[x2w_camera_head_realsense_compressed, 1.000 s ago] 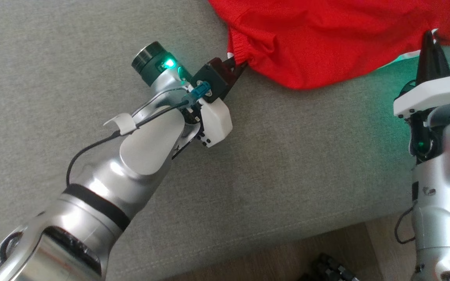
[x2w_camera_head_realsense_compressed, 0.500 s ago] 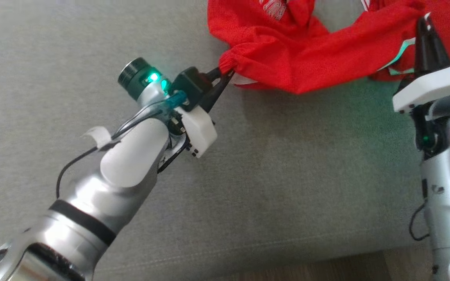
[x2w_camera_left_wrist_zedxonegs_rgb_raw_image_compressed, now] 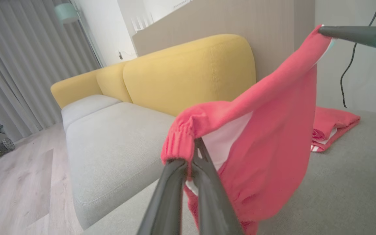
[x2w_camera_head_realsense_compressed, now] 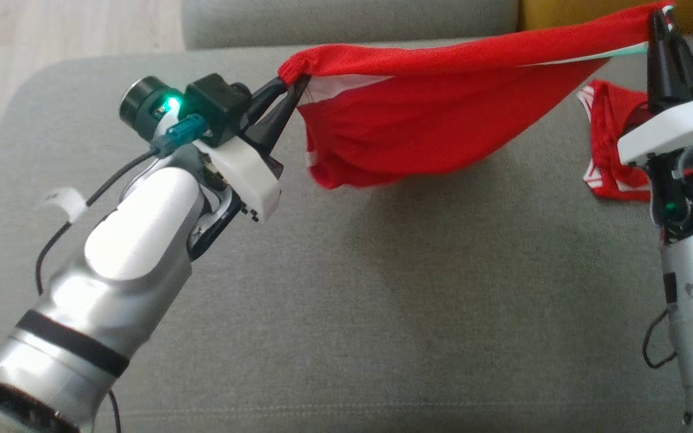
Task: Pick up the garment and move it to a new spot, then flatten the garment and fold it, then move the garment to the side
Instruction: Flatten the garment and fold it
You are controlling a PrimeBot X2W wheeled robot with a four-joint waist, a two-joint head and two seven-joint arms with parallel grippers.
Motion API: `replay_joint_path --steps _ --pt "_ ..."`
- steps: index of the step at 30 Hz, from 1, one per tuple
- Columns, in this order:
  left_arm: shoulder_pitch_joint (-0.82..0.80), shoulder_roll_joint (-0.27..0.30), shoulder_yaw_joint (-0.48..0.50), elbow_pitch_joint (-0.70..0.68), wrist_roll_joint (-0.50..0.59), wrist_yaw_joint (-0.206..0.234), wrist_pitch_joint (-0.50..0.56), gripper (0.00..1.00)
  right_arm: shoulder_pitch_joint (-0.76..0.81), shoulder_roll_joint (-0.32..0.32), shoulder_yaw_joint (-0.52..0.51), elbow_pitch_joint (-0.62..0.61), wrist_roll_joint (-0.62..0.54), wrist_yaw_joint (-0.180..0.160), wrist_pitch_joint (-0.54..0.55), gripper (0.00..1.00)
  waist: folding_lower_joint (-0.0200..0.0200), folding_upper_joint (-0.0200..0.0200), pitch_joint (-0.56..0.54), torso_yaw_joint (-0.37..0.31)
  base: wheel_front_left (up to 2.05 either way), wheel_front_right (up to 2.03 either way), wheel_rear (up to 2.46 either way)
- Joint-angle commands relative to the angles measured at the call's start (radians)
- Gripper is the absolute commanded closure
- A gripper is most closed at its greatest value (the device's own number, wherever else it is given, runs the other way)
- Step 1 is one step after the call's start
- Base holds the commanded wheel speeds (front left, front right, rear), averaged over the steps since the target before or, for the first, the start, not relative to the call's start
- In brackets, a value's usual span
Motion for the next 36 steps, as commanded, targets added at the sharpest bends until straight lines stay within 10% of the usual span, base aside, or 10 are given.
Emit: replay_joint_path --steps 1,23,29,36 --pt "-0.025 0.047 0.050 -0.053 -0.011 0.005 -0.001 1.00 -0.007 -0.015 0.022 -0.059 0.011 0.007 0.015 1.00 0.0001 -0.0001 -0.048 0.035 0.00 0.00 0.00" --pt "0.142 0.316 0.131 -0.644 -0.107 0.149 0.307 1.00 0.206 0.096 -0.138 -0.658 -0.102 0.007 0.442 1.00 0.0001 -0.0001 -0.069 0.060 0.00 0.00 0.00" --pt "-0.032 0.300 0.179 -0.534 -0.137 0.104 0.347 1.00 -0.054 0.125 -0.097 -0.524 -0.086 0.007 0.475 1.00 0.0001 -0.0001 0.074 0.033 0.00 0.00 0.00" --pt "-0.396 0.244 0.199 -0.232 -0.017 0.061 0.255 1.00 -0.509 0.116 0.015 -0.171 -0.110 0.007 0.212 1.00 0.0001 -0.0001 0.255 0.013 0.00 0.00 0.00"
